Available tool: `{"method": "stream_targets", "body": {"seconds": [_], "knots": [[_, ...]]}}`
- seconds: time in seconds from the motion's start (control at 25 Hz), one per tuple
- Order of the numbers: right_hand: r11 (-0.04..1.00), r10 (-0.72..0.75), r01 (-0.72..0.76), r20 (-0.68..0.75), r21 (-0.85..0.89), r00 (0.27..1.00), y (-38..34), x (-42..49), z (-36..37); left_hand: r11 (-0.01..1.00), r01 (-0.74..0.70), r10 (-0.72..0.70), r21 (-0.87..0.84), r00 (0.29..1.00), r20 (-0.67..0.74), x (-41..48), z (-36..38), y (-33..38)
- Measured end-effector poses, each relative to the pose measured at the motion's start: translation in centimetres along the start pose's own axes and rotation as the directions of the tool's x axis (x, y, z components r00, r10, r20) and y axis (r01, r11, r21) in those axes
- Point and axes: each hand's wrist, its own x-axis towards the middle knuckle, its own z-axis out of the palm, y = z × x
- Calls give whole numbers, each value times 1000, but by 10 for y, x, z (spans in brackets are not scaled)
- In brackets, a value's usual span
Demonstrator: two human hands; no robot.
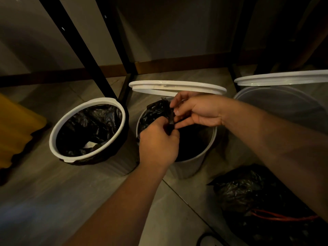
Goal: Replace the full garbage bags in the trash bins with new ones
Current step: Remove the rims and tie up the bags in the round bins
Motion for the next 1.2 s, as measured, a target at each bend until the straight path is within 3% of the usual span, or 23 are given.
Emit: {"method": "stream_targets", "body": {"seconds": [0.12, 0.4, 0.6, 0.84, 1.0, 1.12, 1.2], "knots": [[994, 36, -44, -81, -100, 996, 1, 2, -2, 1000, -5, 5, -25, 1000, 15, -5, -4, -6], [999, 3, -4, -19, -42, 1000, -2, 8, 1, 996, -15, 17, -88, 999, 30, -16, -9, -8], [981, 41, -44, -19, -188, 999, -2, 8, 1, 995, -75, 77, -70, 997, 21, -17, -15, -3], [991, -7, 3, -36, -131, 999, -7, 10, 6, 978, -175, 173, 112, 984, 33, -23, -24, 1], [991, -75, 60, -126, -116, 989, -21, 10, -2, 952, -230, 231, 205, 973, 19, -25, -37, 2], [991, -96, 83, -127, -106, 987, -28, 8, -8, 979, -170, 175, 114, 984, -31, -26, -45, -2], [991, -100, 90, -97, -101, 990, -30, 7, -9, 994, -60, 63, -90, 997, 34, -25, -48, -2]]}}
